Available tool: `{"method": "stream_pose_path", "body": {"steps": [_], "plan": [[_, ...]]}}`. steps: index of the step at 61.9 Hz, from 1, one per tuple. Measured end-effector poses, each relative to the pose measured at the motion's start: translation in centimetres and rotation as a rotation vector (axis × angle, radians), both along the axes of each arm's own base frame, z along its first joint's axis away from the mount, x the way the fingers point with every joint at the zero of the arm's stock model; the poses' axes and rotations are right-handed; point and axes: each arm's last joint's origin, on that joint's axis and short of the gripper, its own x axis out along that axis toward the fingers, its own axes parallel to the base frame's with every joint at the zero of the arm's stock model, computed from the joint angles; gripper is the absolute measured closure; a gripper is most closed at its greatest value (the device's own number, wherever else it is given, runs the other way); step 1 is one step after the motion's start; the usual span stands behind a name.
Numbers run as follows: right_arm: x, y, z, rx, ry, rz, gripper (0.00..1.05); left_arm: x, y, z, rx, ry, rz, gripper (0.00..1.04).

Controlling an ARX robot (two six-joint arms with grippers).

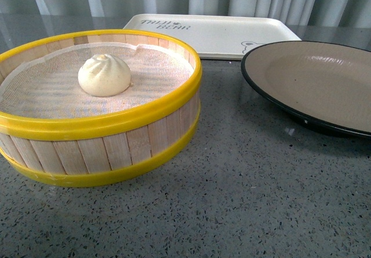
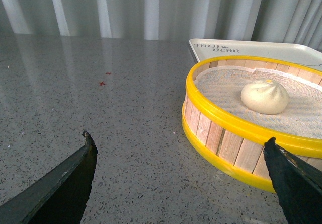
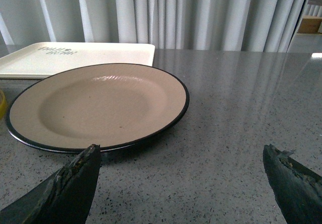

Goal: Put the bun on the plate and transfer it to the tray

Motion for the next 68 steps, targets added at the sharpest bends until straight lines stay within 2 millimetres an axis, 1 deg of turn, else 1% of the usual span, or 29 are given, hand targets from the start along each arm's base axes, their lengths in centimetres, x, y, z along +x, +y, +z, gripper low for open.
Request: {"method": "stream_pose_path", "body": {"steps": [67, 68], "plan": [[0.0, 0.0, 0.0, 0.0, 0.0, 0.0, 0.09, 0.0, 0.0, 0.0, 0.0, 0.0, 0.001, 0.07], [0.0, 0.0, 0.0, 0.0, 0.0, 0.0, 0.09, 0.07, 0.0, -0.14, -0.012, 0.034, 0.022, 0.07]]}}
